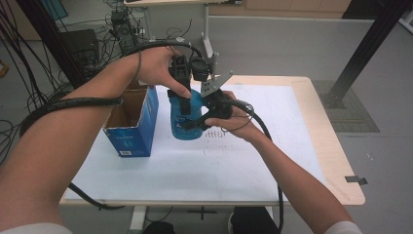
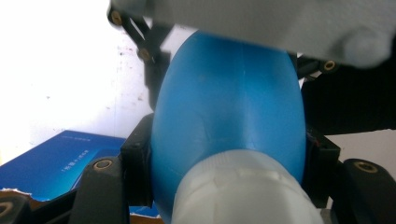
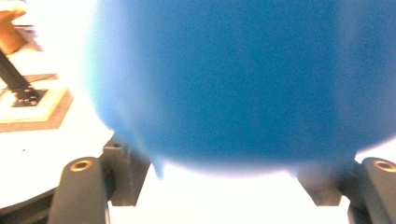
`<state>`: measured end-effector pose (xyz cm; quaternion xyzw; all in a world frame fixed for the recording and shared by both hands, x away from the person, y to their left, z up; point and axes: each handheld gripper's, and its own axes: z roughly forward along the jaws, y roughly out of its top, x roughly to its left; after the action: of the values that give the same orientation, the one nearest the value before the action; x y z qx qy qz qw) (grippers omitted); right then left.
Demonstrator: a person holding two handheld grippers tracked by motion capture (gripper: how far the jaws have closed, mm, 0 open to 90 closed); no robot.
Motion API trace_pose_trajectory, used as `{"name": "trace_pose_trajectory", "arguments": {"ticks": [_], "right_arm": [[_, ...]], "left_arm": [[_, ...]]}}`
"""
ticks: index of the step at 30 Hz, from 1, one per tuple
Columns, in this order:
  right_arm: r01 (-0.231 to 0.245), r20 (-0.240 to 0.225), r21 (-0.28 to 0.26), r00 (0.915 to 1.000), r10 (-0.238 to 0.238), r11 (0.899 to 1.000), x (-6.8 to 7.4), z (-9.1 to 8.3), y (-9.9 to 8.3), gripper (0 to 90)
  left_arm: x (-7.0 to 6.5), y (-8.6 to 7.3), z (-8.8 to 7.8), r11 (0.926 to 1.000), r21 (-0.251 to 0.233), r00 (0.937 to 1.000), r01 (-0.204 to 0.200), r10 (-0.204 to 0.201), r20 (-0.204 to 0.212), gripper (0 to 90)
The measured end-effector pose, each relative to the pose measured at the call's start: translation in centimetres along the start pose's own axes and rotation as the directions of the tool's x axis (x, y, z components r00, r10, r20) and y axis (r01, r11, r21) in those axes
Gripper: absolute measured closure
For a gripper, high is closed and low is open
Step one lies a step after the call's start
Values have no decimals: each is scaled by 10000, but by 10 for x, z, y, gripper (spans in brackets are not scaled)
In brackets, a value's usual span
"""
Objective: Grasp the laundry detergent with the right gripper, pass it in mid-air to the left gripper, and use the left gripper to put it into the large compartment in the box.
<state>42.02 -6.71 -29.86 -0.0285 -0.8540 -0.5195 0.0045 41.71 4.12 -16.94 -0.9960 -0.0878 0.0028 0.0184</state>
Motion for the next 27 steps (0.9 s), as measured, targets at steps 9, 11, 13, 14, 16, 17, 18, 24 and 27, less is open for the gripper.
{"name": "trace_pose_trajectory", "arguments": {"ticks": [9, 11, 13, 14, 16, 17, 18, 24, 27], "right_arm": [[-576, 413, 530, 9976, 555, 9969, 0, -12, -11, 144], [-897, 513, 673, 9949, 863, 9937, 0, -16, -13, 101], [-1424, 519, 824, 9890, 1384, 9864, -1, -22, -16, 49], [-1555, 616, 1015, 9868, 1498, 9826, 0, -24, -17, 27], [-1671, 881, 1540, 9840, 1549, 9739, 3, -30, -19, 25], [-1677, 1003, 1929, 9835, 1506, 9668, 4, -32, -20, 26], [-1628, 1062, 2224, 9841, 1421, 9613, 7, -35, -21, 27], [-2022, 1665, 2974, 9733, 1579, 9331, 16, -57, -28, 29], [-2258, 2305, 3527, 9615, 1495, 9081, 23, -75, -34, 31]], "left_arm": [[6, -1, -6, 9992, 80, 9992, 404, -404, -28, 375], [7, -3, -8, 9982, 42, 9982, 595, -595, -56, 375], [8, -4, -10, 9970, 15, 9968, 771, -771, -231, 375], [9, -5, -11, 9960, 58, 9955, 889, -886, -331, 375], [10, -6, -14, 9941, 90, 9927, 1084, -1078, -542, 375], [10, -7, -16, 9924, 76, 9908, 1226, -1220, -588, 375], [11, -7, -19, 9906, 65, 9887, 1368, -1361, -622, 375], [10, -7, -32, 9799, -17, 9771, 1993, -1988, -757, 374], [7, -5, -41, 9691, -22, 9655, 2466, -2458, -859, 374]]}}
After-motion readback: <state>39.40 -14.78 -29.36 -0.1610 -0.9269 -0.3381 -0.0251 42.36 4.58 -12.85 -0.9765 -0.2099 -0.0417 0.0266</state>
